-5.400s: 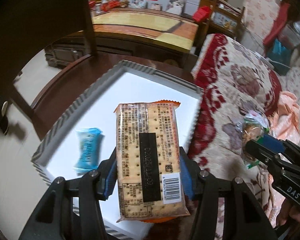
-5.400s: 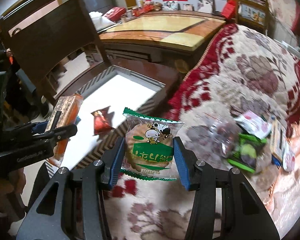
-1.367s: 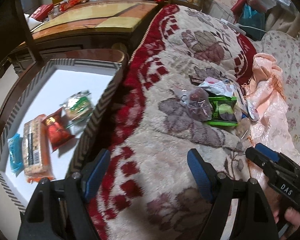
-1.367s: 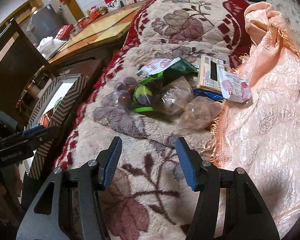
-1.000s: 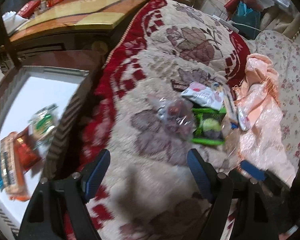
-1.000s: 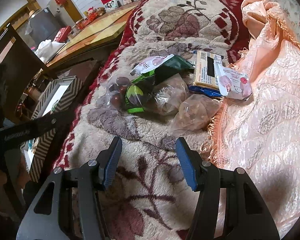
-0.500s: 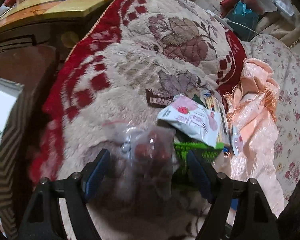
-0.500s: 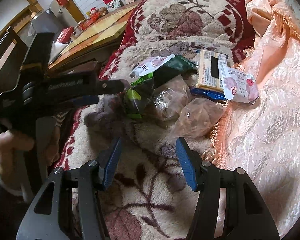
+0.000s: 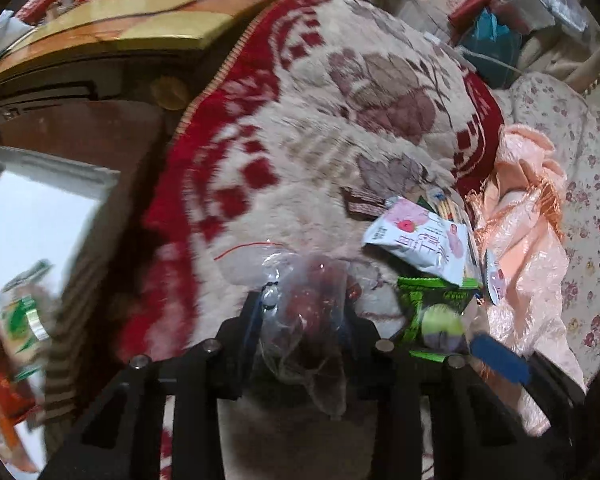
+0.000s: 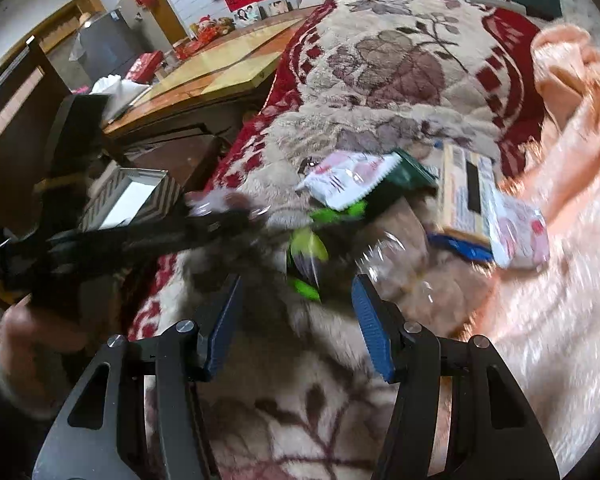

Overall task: Organize snacks
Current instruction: 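Grasp the clear bag of red dates with left tool while right tool grasps green snack packet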

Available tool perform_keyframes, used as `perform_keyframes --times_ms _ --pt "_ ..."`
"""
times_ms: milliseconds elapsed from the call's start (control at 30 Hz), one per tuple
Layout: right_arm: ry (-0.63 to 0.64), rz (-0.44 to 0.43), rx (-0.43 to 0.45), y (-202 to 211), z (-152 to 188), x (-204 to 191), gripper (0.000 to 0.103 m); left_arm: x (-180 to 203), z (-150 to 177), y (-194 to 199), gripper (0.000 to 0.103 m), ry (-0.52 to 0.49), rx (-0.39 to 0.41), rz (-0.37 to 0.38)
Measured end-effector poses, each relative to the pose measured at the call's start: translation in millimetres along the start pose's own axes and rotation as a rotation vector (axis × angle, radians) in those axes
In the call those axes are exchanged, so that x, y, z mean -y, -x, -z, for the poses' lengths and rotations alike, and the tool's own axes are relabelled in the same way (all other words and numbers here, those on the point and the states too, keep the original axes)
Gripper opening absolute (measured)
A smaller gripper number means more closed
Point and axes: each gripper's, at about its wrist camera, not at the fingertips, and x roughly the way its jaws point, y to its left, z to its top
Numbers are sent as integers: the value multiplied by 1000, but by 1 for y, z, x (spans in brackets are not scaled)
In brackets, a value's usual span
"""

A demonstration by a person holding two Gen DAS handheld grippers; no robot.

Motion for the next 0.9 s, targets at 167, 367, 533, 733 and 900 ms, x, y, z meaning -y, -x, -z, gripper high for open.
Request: perform_keyframes --times_ms 167,367,533,733,900 --pt "-6 -8 -18 -25 -15 -8 56 -15 9 29 38 -9 49 -43" --pt "-7 21 -32 -35 -27 -10 60 -31 21 39 38 11 53 -62" --pt "65 93 -28 -25 -28 -13 60 -31 29 37 38 13 44 -54" --pt "242 143 -125 -45 -33 -24 60 -31 33 36 38 14 35 -60" --pt "343 207 -190 -67 -38 -24 43 -28 34 34 38 6 29 -64"
